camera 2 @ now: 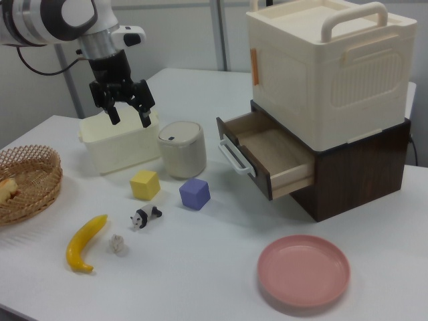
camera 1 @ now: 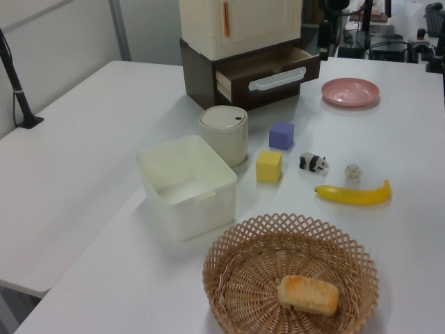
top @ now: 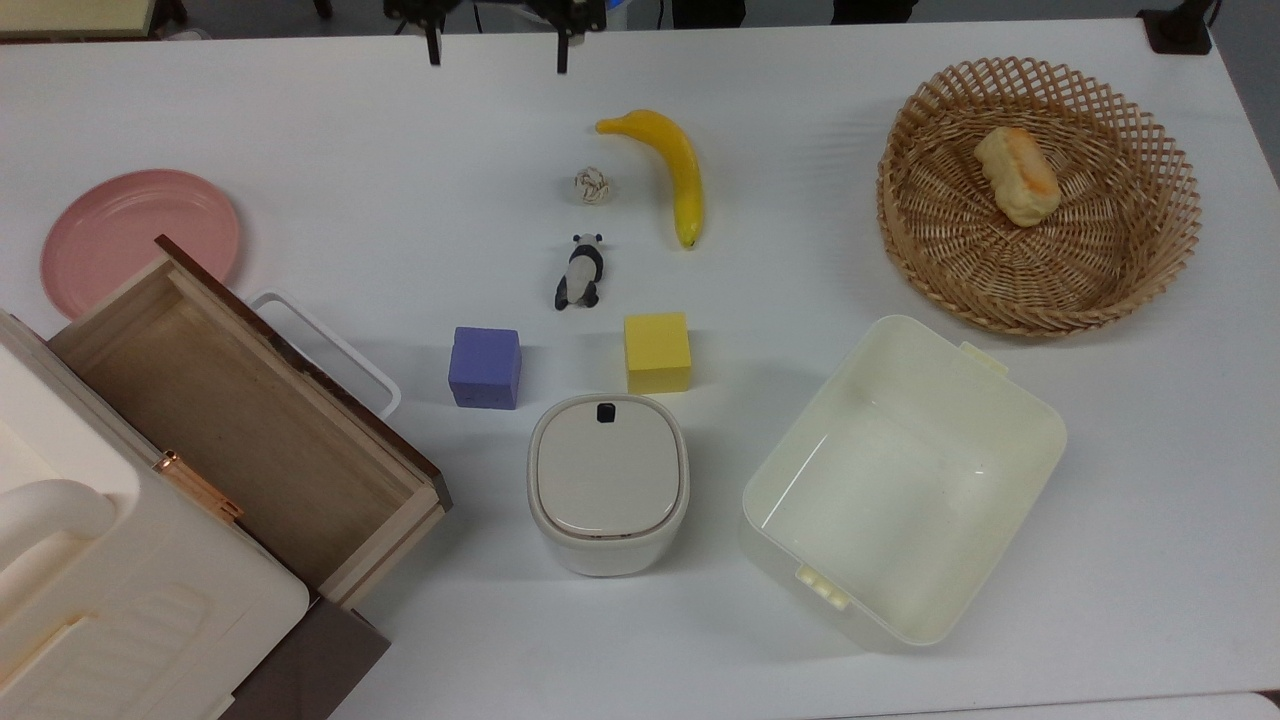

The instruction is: Open the drawer

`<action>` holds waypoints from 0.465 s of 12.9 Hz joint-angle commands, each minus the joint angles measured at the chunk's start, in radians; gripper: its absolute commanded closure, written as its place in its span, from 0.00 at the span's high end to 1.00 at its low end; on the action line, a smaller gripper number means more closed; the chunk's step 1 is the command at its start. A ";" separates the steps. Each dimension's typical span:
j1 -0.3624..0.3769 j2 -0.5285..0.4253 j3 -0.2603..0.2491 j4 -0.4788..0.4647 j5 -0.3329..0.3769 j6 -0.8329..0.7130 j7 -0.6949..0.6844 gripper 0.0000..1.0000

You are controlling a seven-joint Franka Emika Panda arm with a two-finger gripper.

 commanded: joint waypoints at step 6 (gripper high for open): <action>-0.022 0.019 -0.012 0.000 0.028 -0.043 0.007 1.00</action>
